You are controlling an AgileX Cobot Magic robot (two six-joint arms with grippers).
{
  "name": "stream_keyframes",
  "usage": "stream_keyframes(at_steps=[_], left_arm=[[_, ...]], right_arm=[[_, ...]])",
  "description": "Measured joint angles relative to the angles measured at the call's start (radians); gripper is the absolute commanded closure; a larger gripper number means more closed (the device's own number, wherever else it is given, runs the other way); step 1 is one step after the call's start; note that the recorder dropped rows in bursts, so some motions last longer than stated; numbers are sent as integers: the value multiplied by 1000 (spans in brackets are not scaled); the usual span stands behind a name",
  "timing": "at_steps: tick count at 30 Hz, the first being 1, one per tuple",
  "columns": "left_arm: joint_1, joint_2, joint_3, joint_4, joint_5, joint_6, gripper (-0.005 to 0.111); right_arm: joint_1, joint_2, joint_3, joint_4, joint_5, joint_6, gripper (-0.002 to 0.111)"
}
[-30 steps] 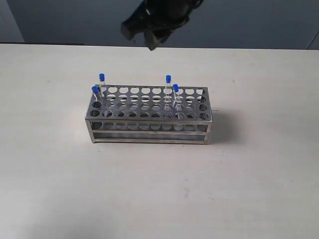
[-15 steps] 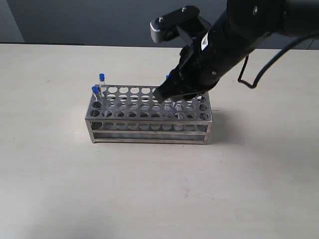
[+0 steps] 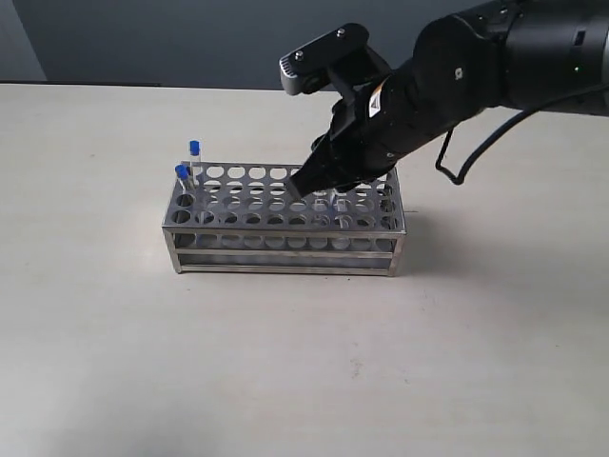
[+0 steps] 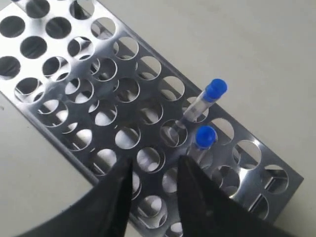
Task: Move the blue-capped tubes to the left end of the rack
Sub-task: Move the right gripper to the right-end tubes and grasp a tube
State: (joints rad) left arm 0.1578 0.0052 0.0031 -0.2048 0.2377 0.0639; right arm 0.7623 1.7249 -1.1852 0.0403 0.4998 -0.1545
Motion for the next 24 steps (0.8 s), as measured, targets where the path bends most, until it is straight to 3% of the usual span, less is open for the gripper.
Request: stream_keyframes(at_steps=[3,15,17,20,24], left_arm=[[0,0,0,0,0,0,106],[0,0,0,0,0,0,106],[0,0,0,0,0,0,106],[0,0,0,0,0,0,106],[0,0,0,0,0,0,106]], right_arm=[[0,26,0,-25,-5,21,64],[0,96,2,-108,-86,82,69],[-7,116,2,-108,-100,94,76],[-26,128,2,-108,-110,114,108],[-47,123,2,-108,-118,125,108]])
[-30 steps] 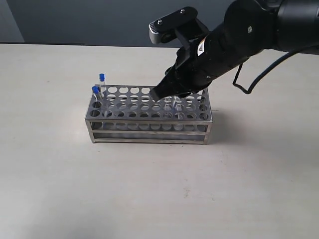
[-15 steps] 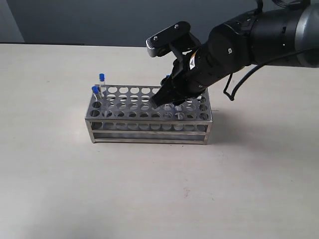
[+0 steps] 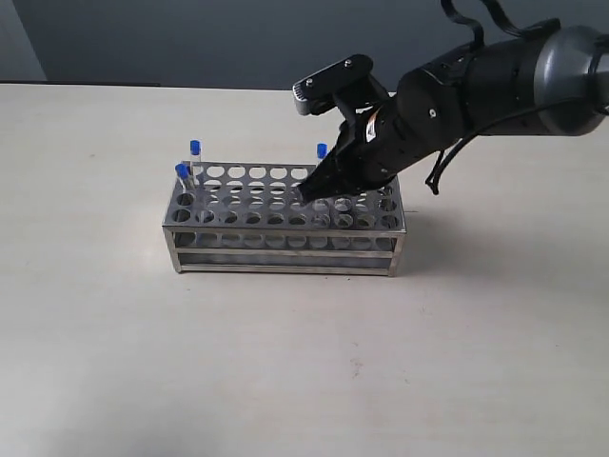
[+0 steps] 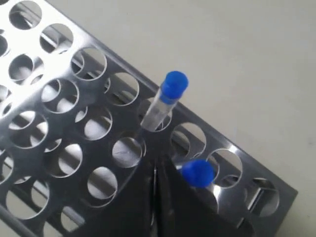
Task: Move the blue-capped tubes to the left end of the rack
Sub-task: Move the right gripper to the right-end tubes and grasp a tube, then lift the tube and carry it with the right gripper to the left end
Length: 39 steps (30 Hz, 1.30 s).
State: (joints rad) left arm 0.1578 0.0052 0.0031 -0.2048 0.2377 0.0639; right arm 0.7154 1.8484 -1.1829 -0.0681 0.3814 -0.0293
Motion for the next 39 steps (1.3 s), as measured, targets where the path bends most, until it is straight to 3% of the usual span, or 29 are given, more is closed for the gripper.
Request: stream_keyframes(at_steps=[15,21,35,37,39], left_arm=[[0,0,0,0,0,0,106],[0,0,0,0,0,0,106],[0,0,0,0,2,0,106],[0,0,0,0,2,0,106],[0,0,0,0,2,0,106]], right_arm=[[-2,-160,0,4,24,2,107],[-2,-128,0,44,51,2,65],[-37,-16,0,55,-11,4,70],[-40,-1,0,55,-19,4,82],[-42,8,0,55,-29,4,104]])
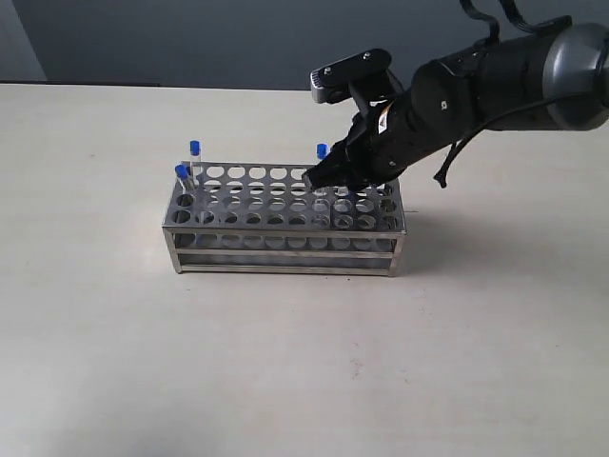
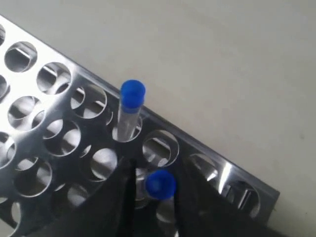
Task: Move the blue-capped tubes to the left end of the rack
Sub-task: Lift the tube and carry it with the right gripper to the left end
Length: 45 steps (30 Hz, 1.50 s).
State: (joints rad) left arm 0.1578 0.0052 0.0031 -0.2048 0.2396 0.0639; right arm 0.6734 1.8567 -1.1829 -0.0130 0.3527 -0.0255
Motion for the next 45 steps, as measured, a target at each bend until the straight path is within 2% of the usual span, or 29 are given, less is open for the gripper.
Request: stream_keyframes(at_steps=[1,13,27,30,33,37,45], left_arm=[[0,0,0,0,0,0,106],[0,0,0,0,0,0,106],[0,0,0,0,0,0,106],[0,0,0,0,0,0,106],[0,0,0,0,0,0,106],[0,0,0,0,0,0,106],[0,0,0,0,0,0,106]], right_arm=[[0,2,0,3,-2,0,108],[0,-24,-2,21,8,3,108],[2,-269,-2,69,32,0,108],[42,-286,-4,83,32,-71,108],[101,-260,-79,162,81,-209,108],[132,-187,-235,237,177,-298,108],[189,35,-526,274,380,-332,108]])
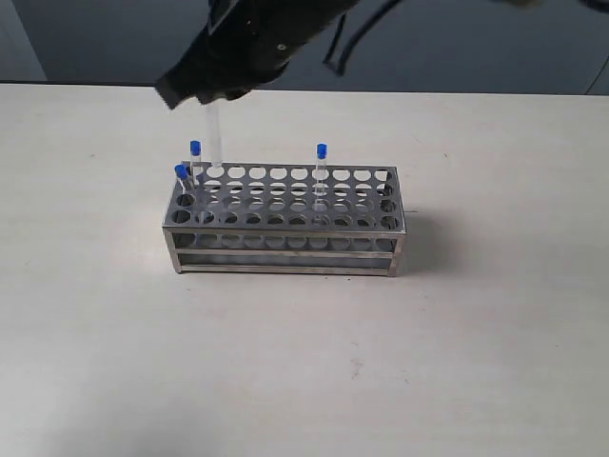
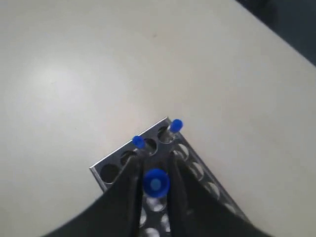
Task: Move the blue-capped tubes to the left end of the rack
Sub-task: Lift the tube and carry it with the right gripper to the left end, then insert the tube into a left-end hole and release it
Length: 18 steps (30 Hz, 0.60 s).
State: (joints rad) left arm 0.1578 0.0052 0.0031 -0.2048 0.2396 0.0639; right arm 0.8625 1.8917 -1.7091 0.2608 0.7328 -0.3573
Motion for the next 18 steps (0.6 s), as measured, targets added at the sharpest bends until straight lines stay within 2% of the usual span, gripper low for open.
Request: stream_keyframes(at_steps=[8,18], left_arm=[[0,0,0,0,0,0,106],[0,0,0,0,0,0,106]], right_arm=[[53,133,-88,5,38,-23,108],[54,169,-96,10,-25,-49,108]])
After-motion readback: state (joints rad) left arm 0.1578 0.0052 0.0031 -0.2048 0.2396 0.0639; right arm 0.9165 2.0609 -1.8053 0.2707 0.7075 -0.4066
